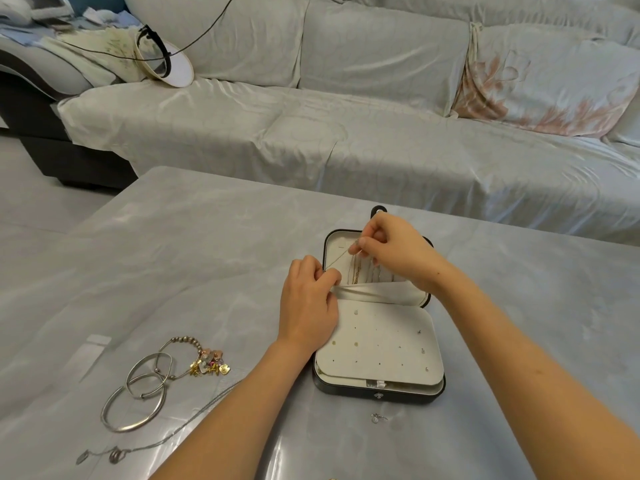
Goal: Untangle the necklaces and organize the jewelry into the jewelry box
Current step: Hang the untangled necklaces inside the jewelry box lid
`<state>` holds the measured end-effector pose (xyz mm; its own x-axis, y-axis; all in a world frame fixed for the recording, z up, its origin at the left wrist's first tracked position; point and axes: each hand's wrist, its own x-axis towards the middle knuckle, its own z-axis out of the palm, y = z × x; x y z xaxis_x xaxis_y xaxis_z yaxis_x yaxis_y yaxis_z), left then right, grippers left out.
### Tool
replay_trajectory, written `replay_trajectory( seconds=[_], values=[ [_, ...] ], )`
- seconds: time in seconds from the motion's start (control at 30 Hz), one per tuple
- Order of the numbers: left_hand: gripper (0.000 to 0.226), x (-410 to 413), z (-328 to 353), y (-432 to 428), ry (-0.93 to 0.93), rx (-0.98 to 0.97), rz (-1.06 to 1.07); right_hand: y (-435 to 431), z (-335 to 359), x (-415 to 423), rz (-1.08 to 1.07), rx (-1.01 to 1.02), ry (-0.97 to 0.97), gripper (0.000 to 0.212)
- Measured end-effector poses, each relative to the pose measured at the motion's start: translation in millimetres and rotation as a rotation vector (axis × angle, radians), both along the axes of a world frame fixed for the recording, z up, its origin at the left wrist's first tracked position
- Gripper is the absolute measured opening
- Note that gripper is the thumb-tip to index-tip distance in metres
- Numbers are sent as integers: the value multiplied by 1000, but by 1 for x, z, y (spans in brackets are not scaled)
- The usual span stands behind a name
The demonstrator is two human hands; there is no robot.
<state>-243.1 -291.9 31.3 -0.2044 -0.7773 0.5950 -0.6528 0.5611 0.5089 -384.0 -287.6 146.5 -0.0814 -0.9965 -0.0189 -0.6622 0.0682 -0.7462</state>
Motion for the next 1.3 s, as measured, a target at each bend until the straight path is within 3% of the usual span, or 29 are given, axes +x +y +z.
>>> replay_trajectory(
  seconds=[0.3, 0.47, 0.53, 0.67, 0.83, 0.93, 1.1, 1.3],
  values=[
    [21, 0, 1, 1, -5, 6, 4, -4, 3, 14, -76, 70, -326, 18],
    [21, 0, 3, 2, -7, 6, -2, -2, 4, 18, -76, 82, -418, 10],
    [22, 0, 3, 2, -4, 6, -7, -4, -1, 18, -62, -36, -240, 10],
    [22, 1, 2, 1, -11, 14, -15, -11, -21, 15, 22, -348, 356, 17],
    [30, 1, 3, 1, -3, 6, -19, -19, -40, 8, 14, -485, 727, 13],
    [26, 0, 3, 2, -6, 14, -10, -19, -42, 9, -19, -607, 762, 28],
    [27, 0, 3, 2, 1, 8, -6, -18, -40, 13, 7, -772, 833, 19],
    [28, 1, 3, 2, -7, 7, -13, -26, -51, 16, -56, -813, 810, 9]
  ],
)
